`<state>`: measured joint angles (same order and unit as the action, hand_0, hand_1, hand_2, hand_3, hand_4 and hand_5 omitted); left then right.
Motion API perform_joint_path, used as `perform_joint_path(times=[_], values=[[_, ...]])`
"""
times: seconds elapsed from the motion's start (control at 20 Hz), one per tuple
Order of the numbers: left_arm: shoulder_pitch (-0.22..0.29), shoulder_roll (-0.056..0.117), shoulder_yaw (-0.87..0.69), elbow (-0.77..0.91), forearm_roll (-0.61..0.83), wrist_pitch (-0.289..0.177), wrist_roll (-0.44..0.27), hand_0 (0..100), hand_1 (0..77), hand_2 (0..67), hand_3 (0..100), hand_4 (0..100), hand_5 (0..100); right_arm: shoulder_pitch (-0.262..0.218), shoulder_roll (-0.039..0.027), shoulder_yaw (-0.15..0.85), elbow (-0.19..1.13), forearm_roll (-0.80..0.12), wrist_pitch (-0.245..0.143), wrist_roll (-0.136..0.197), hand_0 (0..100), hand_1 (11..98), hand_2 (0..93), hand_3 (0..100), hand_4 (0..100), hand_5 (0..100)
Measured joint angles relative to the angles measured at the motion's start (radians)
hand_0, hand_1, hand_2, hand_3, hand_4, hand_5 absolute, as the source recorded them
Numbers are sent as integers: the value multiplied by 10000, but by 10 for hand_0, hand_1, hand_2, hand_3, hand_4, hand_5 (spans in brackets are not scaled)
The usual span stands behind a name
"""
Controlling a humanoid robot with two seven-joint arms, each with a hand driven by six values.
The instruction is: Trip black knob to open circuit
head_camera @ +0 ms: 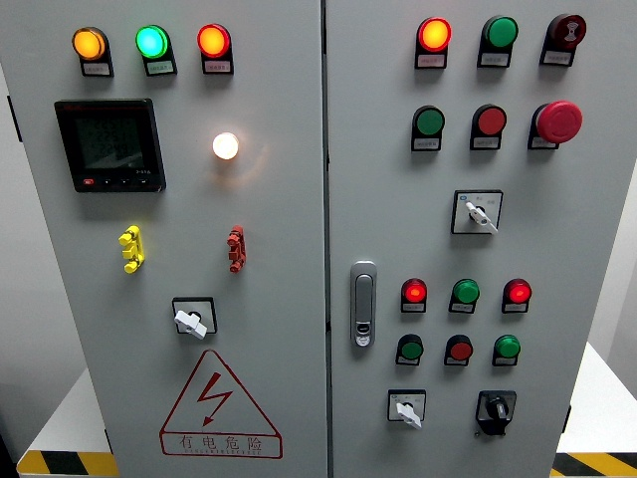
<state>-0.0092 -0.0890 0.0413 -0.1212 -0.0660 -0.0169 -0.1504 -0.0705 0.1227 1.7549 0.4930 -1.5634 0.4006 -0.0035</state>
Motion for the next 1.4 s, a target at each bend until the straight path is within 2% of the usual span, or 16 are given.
perform_joint_path(times=[0.15,0.3,0.6,0.7,0.85,0.9,0.95,1.1,1.4], values=[[-1,1,0,0,0,0,-1,0,31,129,214,67,16,-279,-1,5,2391,10,41,-16,813,366,66,226,199,305],[0,-1,0,0,0,0,-2,0,31,129,214,67,16,-641,-11,-216,4744,68,-85,-25,809,376,58,250,211,326],[-1,-5,0,0,0,0,0,0,32,129,214,67,16,-1486,-22,-1216,8395,113,-1080,94,809,396,25,301,280,428],[0,-2,1,0,0,0,4,0,31,129,214,67,16,-1508,-19,-1612,9053,76,-1770,192,804,408,22,351,329,481],[0,1,1,0,0,0,4,0,31,129,214,67,16,-1092,-7,-2217,9640,-110,-3378,233,782,458,31,442,438,589],[1,0,1,0,0,0,4,0,31,129,214,67,16,-973,5,-2364,9764,-267,-3832,234,784,465,31,460,456,605],[0,-1,1,0,0,0,4,0,31,129,214,67,16,-903,11,-2470,9890,-434,-4121,234,790,476,31,477,480,627],[0,-1,1,0,0,0,3,0,32,129,214,67,16,-825,17,-2678,10348,-656,-4405,221,812,477,32,510,523,664],[-1,-1,1,0,0,0,3,0,31,129,214,67,16,-813,80,-3138,11168,-836,-4448,137,822,485,32,549,582,700]])
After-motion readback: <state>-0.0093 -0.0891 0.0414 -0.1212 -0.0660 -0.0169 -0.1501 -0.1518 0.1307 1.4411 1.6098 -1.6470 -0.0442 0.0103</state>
